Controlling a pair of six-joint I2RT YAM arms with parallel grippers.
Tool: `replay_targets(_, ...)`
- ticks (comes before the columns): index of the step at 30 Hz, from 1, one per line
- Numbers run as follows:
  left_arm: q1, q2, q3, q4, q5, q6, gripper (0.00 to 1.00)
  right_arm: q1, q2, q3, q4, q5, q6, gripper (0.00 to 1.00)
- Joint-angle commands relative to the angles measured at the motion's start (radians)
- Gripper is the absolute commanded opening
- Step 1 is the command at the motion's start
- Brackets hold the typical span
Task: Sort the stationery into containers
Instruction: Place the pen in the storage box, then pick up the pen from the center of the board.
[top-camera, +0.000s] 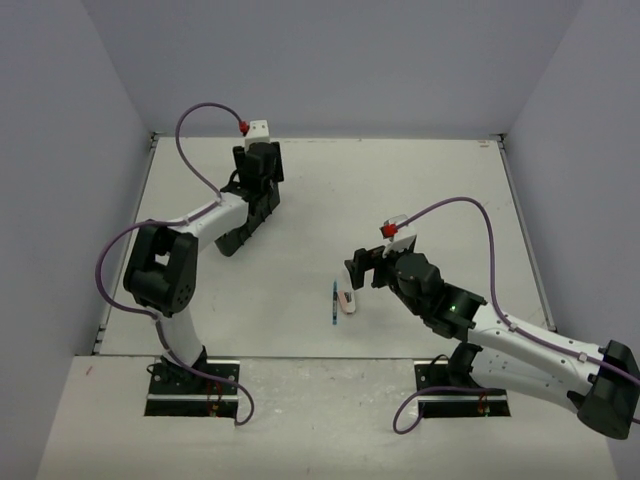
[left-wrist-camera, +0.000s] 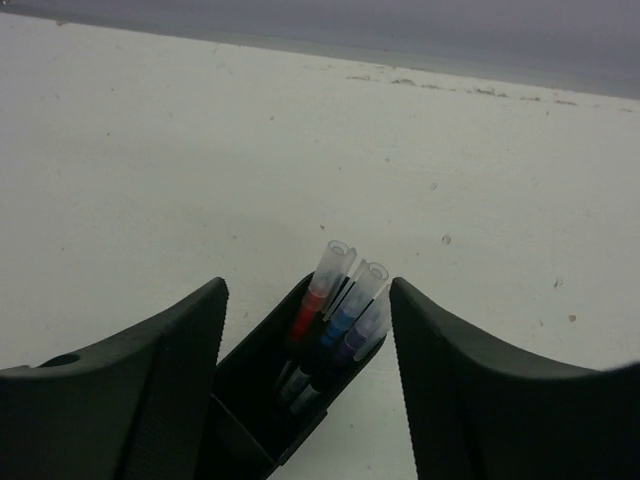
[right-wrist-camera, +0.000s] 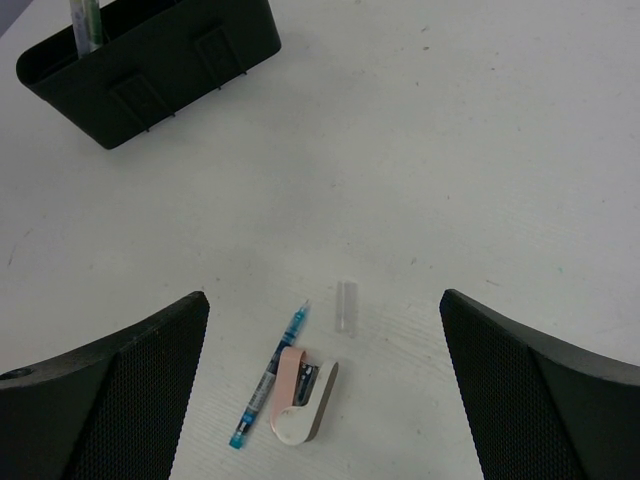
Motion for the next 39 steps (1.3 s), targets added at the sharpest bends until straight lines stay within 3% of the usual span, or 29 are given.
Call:
replay_targets(1, 0.010, -0.068, 0.015, -0.063, 0.025, -0.088, 0.74, -0.002, 0.016, 0.031, 0.015, 0.024, 0.013, 0.99)
replay_targets(4, 0.010, -0.164, 0.005, -0.119, 0.046, -0.148, 0.81, -0.006, 0.050, 0.045, 0.012, 0.010, 0.017, 0.99)
replay_targets(6, 0.008, -0.289, -0.017, -0.218, 0.056, -0.211, 0.92, -0.008, 0.081, 0.062, -0.018, -0.028, 0.028, 0.97)
replay_targets(8, 0.008, -0.390, -0.056, -0.248, 0.087, -0.253, 0.95, -0.009, 0.111, 0.088, -0.045, -0.055, 0.048, 0.95)
replay_targets(11, 0.002, -0.684, -0.161, -0.354, 0.193, -0.285, 0.98, -0.009, 0.204, 0.155, -0.136, -0.102, 0.130, 0.84)
replay_targets(13, -0.003, -0.777, -0.235, -0.404, 0.268, -0.260, 0.98, -0.009, 0.282, 0.233, -0.272, -0.094, 0.220, 0.76)
replay_targets(16, -0.007, -1.040, -0.381, -0.483, 0.339, -0.216, 0.99, -0.008, 0.410, 0.351, -0.428, -0.102, 0.340, 0.55)
replay_targets(19, -0.007, -1.148, -0.481, -0.554, 0.370, -0.159, 0.99, 0.022, 0.451, 0.336, -0.436, -0.140, 0.432, 0.51)
replay_targets(22, -0.007, -1.202, -0.516, -0.614, 0.384, -0.131, 0.99, 0.066, 0.475, 0.331, -0.462, -0.113, 0.512, 0.50)
replay_targets(28, -0.007, -1.287, -0.582, -0.590, 0.422, -0.125, 1.00, 0.160, 0.612, 0.420, -0.564, -0.048, 0.634, 0.29)
replay_targets(39, -0.075, -1.378, -0.614, -0.594, 0.350, -0.159, 1.00, 0.173, 0.735, 0.453, -0.605, -0.059, 0.687, 0.28)
